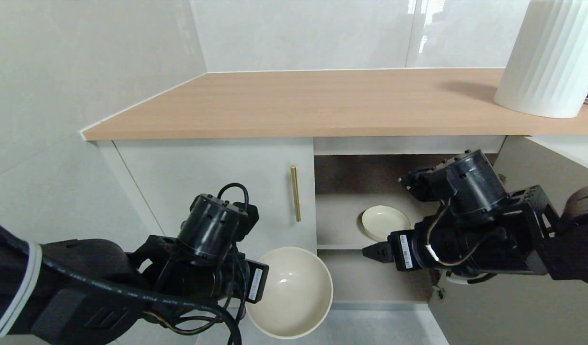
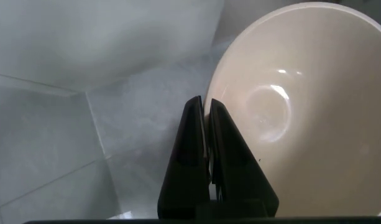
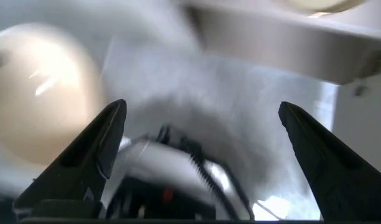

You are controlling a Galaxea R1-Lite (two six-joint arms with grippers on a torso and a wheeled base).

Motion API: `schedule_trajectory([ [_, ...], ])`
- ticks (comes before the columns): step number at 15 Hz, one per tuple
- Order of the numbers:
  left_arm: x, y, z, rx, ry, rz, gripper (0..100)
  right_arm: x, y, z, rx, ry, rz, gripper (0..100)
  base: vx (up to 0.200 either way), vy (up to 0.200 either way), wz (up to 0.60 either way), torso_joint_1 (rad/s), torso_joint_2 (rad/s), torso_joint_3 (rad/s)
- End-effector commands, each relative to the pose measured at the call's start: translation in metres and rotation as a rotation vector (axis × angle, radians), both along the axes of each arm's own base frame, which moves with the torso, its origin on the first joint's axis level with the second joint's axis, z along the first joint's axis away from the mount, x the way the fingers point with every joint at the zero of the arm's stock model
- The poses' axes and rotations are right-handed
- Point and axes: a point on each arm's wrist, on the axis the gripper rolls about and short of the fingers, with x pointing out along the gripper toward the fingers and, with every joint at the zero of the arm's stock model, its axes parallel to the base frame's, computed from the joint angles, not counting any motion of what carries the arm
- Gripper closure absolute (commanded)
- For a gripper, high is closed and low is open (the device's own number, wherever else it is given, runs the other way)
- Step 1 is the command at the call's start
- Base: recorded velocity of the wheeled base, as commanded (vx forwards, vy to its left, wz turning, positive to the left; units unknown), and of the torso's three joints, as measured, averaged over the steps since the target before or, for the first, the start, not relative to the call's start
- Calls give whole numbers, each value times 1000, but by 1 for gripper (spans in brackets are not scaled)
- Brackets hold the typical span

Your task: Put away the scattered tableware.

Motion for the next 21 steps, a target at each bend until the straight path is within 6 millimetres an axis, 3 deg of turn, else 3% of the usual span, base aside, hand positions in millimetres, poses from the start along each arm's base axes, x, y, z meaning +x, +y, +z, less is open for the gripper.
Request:
schedule_trajectory([
  [1, -4, -6, -5, 11, 13, -22, 100, -18, 6, 0, -17, -6, 74, 0, 0, 0, 0, 0, 0, 0],
  [9, -13, -25, -4, -33, -42, -92, 100, -17, 38, -43, -111, 97, 143, 0, 0, 0, 0, 0, 0, 0],
  [20, -20, -29, -4, -20, -50, -102, 100, -8, 48, -54, -67, 92, 112, 0, 0, 0, 0, 0, 0, 0],
  [21, -20, -29, -4, -21, -50, -101, 100, -8, 49, -54, -65, 93, 111, 100, 0, 0, 0, 0, 0, 0],
])
